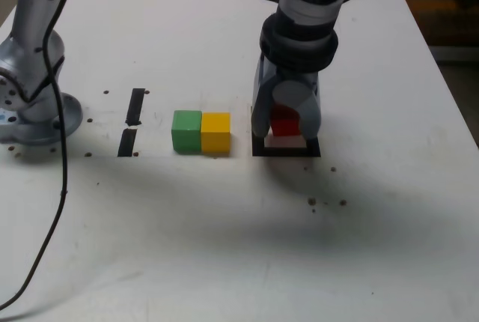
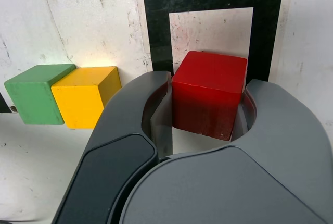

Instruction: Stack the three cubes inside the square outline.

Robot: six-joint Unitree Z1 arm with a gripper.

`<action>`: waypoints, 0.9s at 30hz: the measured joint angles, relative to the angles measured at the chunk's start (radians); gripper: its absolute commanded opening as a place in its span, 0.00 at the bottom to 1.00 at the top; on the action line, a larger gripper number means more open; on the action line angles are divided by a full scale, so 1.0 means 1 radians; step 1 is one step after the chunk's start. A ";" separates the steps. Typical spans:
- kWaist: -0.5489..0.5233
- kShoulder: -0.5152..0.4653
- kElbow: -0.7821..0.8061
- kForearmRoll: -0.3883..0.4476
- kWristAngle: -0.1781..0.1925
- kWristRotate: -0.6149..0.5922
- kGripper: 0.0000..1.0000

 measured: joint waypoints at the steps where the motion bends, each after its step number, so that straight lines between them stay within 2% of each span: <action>1: 0.000 0.001 0.000 0.001 0.001 0.000 0.18; 10: 0.000 0.002 0.007 0.017 0.011 0.000 0.24; 18: 0.000 0.002 0.013 0.021 0.010 0.000 0.35; 27: 0.002 0.005 0.025 0.011 -0.009 0.007 0.49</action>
